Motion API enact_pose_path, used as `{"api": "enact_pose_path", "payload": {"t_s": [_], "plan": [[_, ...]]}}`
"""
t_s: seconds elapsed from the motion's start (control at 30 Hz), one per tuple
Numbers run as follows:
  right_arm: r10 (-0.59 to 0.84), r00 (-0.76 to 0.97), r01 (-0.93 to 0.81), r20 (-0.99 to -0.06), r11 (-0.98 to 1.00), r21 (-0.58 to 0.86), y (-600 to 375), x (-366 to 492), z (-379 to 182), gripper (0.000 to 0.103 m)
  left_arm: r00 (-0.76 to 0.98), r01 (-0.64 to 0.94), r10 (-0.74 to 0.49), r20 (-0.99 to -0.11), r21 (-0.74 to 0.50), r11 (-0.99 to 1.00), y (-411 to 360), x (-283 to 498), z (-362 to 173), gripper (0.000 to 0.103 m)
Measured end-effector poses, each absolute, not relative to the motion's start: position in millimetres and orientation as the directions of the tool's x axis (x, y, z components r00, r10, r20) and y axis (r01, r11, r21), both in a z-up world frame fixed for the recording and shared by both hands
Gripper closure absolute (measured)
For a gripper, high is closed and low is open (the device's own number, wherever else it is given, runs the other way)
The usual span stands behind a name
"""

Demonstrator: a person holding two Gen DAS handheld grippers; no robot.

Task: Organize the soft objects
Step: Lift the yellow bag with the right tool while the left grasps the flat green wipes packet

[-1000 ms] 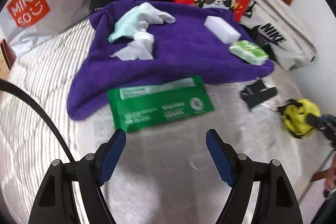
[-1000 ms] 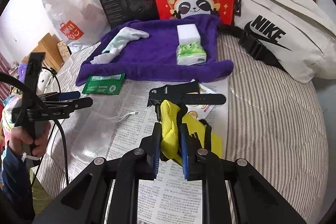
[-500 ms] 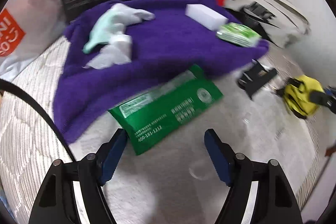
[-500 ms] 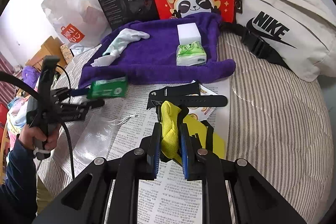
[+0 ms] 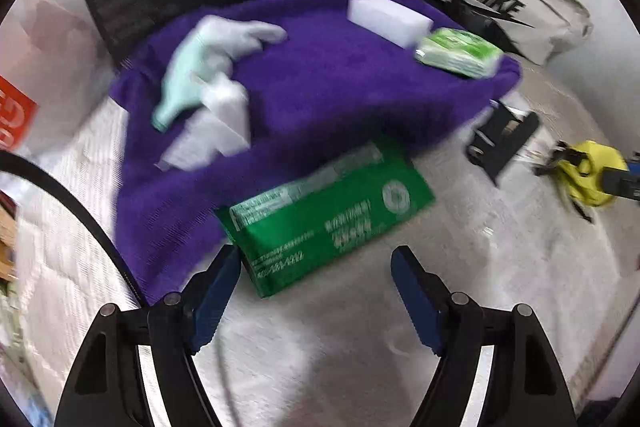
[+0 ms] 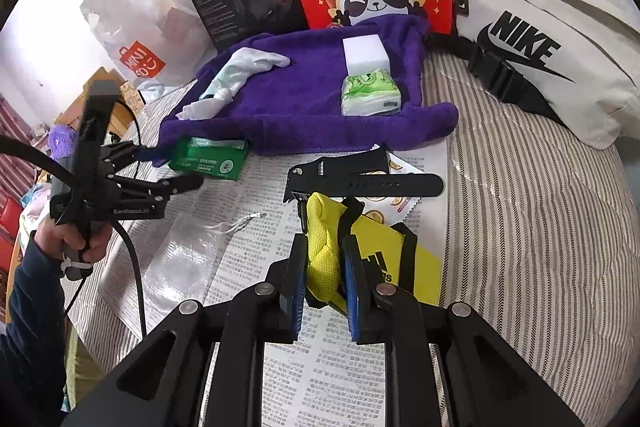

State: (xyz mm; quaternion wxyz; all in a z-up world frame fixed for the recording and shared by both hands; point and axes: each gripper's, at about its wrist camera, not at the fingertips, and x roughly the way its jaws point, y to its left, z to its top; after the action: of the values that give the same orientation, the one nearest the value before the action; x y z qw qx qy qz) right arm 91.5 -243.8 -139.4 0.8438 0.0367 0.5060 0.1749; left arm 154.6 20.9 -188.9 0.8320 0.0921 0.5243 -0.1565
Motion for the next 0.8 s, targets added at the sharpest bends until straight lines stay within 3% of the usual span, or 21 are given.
{"api": "enact_pose_path", "payload": {"t_s": [0.17, 0.5, 0.8], "plan": [[0.337, 0.419, -0.267, -0.843, 0.933, 0.240, -242.2, 92.1, -142.4, 0.086, 0.342, 0.409, -0.332, -0.879, -0.178, 0.895, 20.7, 128.8, -181.1, 0.027], [0.342, 0.420, -0.270, -0.841, 0.932, 0.244, -243.3, 92.3, -142.4, 0.086, 0.394, 0.358, -0.222, -0.892, -0.074, 0.931, 34.1, 122.8, -178.4, 0.027], [0.337, 0.414, -0.267, -0.845, 0.933, 0.241, -241.3, 90.8, -144.3, 0.085, 0.405, 0.460, -0.119, -0.907, 0.090, 0.883, -2.8, 152.4, -195.3, 0.027]]}}
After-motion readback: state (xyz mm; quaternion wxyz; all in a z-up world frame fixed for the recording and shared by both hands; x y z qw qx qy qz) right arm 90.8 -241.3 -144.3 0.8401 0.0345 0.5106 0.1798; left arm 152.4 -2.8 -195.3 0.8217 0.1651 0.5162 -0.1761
